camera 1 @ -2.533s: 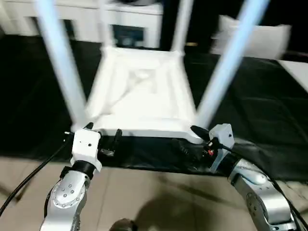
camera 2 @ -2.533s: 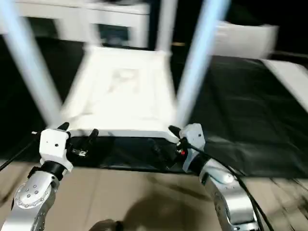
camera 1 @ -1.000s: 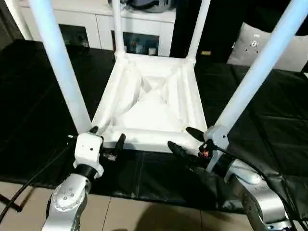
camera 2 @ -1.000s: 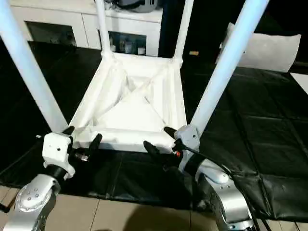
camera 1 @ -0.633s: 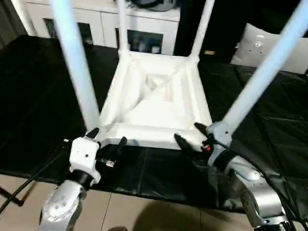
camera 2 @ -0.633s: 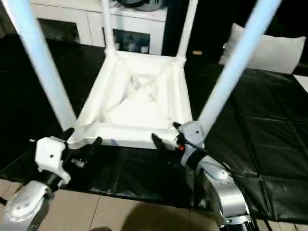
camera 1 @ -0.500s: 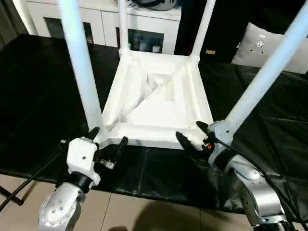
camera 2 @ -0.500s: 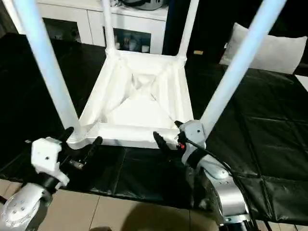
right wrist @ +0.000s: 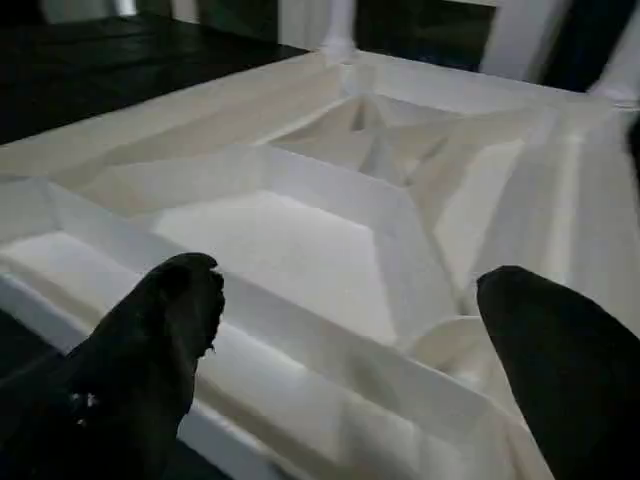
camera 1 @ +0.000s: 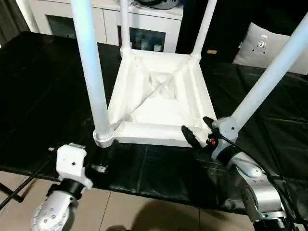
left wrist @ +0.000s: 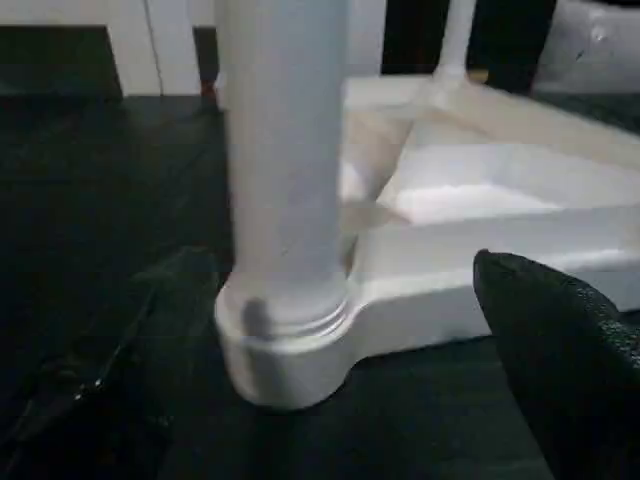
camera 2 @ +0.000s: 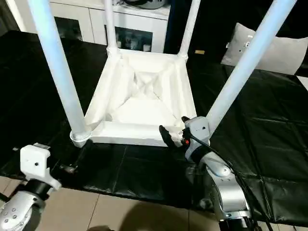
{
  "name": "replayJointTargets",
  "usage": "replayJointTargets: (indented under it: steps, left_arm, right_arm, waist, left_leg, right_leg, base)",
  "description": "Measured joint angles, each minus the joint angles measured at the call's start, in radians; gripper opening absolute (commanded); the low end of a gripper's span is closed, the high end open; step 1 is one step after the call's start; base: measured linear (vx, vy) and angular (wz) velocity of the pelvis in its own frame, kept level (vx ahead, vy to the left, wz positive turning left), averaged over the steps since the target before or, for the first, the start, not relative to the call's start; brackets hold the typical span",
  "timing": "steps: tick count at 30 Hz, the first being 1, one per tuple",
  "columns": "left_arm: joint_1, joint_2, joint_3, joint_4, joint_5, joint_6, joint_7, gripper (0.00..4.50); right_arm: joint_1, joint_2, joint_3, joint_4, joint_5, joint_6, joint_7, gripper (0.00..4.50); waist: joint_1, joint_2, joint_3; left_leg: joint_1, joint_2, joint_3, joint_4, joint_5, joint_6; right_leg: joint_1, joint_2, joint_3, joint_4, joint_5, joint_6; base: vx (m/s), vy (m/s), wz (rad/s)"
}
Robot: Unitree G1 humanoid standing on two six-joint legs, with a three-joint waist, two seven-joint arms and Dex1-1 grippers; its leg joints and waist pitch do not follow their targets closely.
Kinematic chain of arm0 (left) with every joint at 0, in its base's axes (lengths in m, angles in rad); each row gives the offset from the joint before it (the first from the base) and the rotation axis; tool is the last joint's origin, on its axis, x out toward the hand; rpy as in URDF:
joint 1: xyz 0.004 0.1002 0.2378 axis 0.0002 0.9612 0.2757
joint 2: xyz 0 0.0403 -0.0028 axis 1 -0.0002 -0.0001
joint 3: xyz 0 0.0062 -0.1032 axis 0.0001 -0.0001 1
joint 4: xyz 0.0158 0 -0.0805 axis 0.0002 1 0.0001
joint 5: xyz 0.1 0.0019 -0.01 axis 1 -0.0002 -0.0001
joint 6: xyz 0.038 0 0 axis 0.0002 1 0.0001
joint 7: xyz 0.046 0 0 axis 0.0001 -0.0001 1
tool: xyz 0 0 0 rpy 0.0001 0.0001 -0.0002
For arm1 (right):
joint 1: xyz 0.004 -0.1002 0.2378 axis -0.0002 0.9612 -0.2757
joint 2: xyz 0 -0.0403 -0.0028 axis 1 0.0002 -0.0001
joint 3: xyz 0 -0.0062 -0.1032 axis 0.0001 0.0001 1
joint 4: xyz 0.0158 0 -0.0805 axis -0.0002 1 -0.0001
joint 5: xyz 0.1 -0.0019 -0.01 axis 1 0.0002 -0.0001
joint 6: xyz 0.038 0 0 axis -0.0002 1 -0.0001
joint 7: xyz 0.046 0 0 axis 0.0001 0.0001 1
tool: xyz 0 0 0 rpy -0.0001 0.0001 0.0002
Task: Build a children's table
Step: Flip table
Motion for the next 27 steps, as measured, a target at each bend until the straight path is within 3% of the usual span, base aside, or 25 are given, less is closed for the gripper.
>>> replayJointTargets:
  steps: [4,7,11,20,27]
  left_arm:
    - [-0.062,0.016,0.030,0.086,0.054,0.014,0.052,4.49]
    - [-0.131,-0.007,0.047,0.129,0.038,0.015,0.068,4.49]
    - [-0.207,-0.002,0.033,0.181,0.033,0.015,0.048,4.49]
    - [-0.304,-0.002,0.014,0.278,0.067,0.031,0.069,3.66]
    - [-0.308,-0.002,0.010,0.289,0.070,0.028,0.066,3.10]
  right_arm:
    - [0.002,-0.006,0.033,-0.022,0.031,0.018,0.073,4.50]
    - [0.006,-0.028,0.069,-0.030,0.038,0.026,0.131,4.50]
    - [0.009,-0.038,0.074,-0.045,0.046,0.042,0.169,4.50]
    - [0.049,-0.096,0.091,-0.134,0.158,0.044,0.347,4.50]
    - [0.037,-0.124,0.099,-0.134,0.164,0.082,0.390,4.50]
  waist:
    - [-0.002,-0.002,0.002]
    - [-0.001,-0.002,0.003]
    - [-0.001,0.001,0.004]
    - [-0.004,0.004,0.006]
    - [-0.001,0.004,0.006]
  left_leg:
    - [0.000,0.000,0.000,0.000,0.001,0.001]
    - [0.000,0.000,0.001,0.000,0.001,0.001]
    - [0.000,0.001,0.001,0.000,0.001,0.000]
    - [0.000,0.001,0.001,0.000,0.002,0.001]
    - [0.000,0.002,0.001,0.000,0.002,0.001]
  right_leg:
    - [0.000,0.000,0.000,0.000,0.000,0.000]
    - [0.000,0.000,0.000,0.000,0.000,-0.001]
    - [0.000,0.000,0.000,0.000,0.001,-0.001]
    - [0.000,0.000,-0.001,0.001,0.001,-0.003]
    - [0.000,0.000,-0.002,0.001,0.001,-0.003]
  base:
    - [0.000,0.000,0.00]
    - [0.000,0.000,0.00]
    - [0.000,0.000,0.00]
    - [0.000,0.000,0.00]
    - [0.000,0.000,0.00]
